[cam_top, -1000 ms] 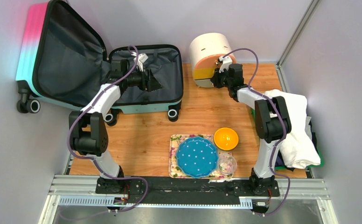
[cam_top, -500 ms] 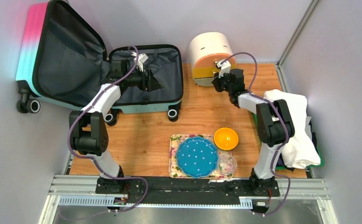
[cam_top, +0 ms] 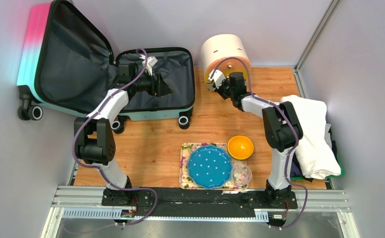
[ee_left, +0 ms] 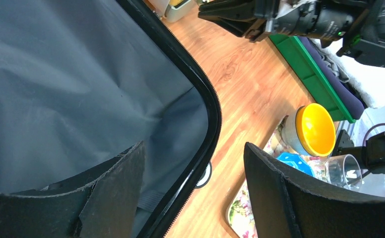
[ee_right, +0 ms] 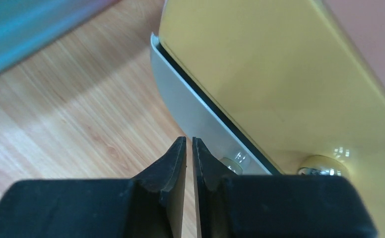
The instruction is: Open, take out, and arrange the luggage
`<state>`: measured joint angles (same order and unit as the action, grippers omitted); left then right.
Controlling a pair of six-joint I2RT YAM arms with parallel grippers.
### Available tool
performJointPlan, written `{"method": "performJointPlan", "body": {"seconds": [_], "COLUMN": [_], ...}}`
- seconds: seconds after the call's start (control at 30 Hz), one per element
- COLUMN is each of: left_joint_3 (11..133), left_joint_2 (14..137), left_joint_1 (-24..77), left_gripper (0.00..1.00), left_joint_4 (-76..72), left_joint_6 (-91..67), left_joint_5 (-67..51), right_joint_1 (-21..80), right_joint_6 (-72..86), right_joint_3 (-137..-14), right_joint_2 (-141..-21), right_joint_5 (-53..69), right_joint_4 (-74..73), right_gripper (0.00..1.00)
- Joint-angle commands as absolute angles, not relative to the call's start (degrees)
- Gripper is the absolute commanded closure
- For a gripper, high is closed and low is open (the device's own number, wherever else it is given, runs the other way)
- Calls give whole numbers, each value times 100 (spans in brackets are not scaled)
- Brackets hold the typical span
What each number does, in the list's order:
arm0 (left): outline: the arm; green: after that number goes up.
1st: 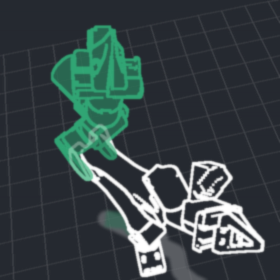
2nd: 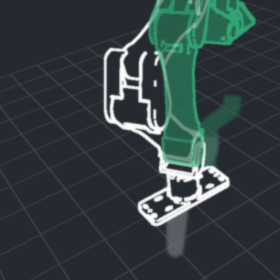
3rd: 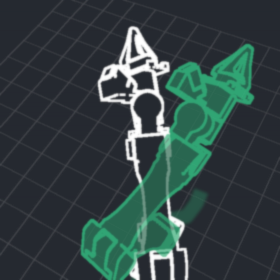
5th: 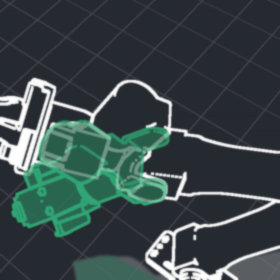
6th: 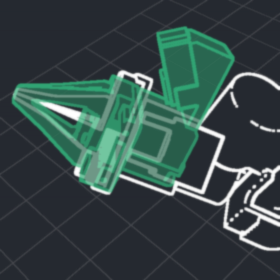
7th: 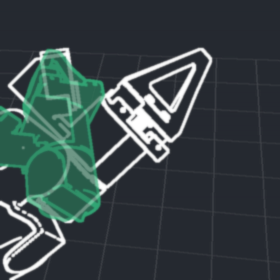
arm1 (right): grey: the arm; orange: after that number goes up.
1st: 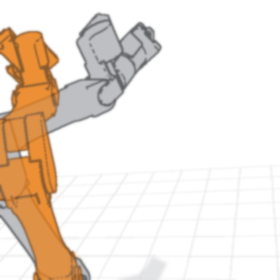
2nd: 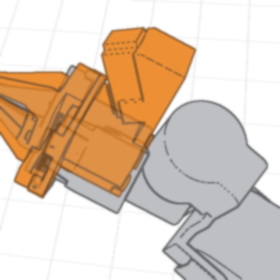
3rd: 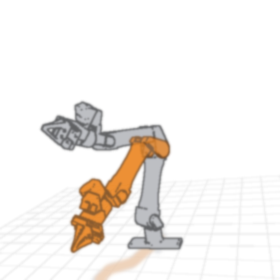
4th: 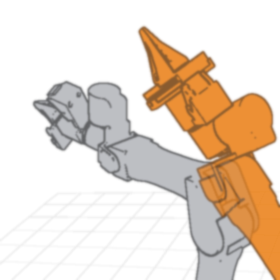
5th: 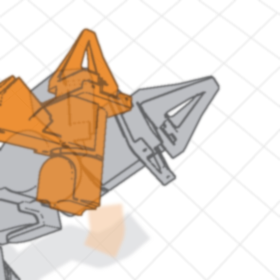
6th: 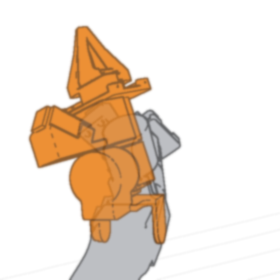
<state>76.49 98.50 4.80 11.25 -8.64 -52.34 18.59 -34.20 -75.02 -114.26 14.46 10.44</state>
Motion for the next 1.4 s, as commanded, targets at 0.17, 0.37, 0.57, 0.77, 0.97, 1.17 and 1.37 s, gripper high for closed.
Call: {"method": "performJointPlan", "body": {"seconds": [0.17, 0.37, 0.57, 0.77, 0.97, 1.17, 1.37], "left_joint_3": [7708, 7673, 7612, 7506, 7427, 6979, 6505], "left_joint_2": [9686, 9659, 9615, 9650, 9563, 9282, 8939], "left_joint_1": [475, 475, 475, 475, 475, 466, 282], "left_gripper": [21, 21, 21, 21, 21, 21, 21], "left_joint_4": [1019, 1019, 1028, 791, 642, 475, 291], "left_joint_6": [-756, -721, -659, -879, -940, -958, -1081], "left_joint_5": [-5159, -5115, -5142, -5291, -5256, -5168, -5098], "right_joint_1": [2013, 2013, 2258, 3189, 3568, 3604, 3542], "right_joint_6": [-4456, -4212, -3270, -3436, -3945, -4753, -5237], "right_joint_3": [-7656, -7383, -8067, -10061, -12617, -13640, -13684], "right_joint_2": [-11980, -11436, -10407, -11072, -12917, -14123, -14642], "right_joint_5": [88, 648, 1189, -426, -1966, -2477, -2856], "right_joint_4": [2380, 2199, 160, -922, -1370, -1161, -818], "right_gripper": [78, 74, 72, 60, 42, 38, 35]}}
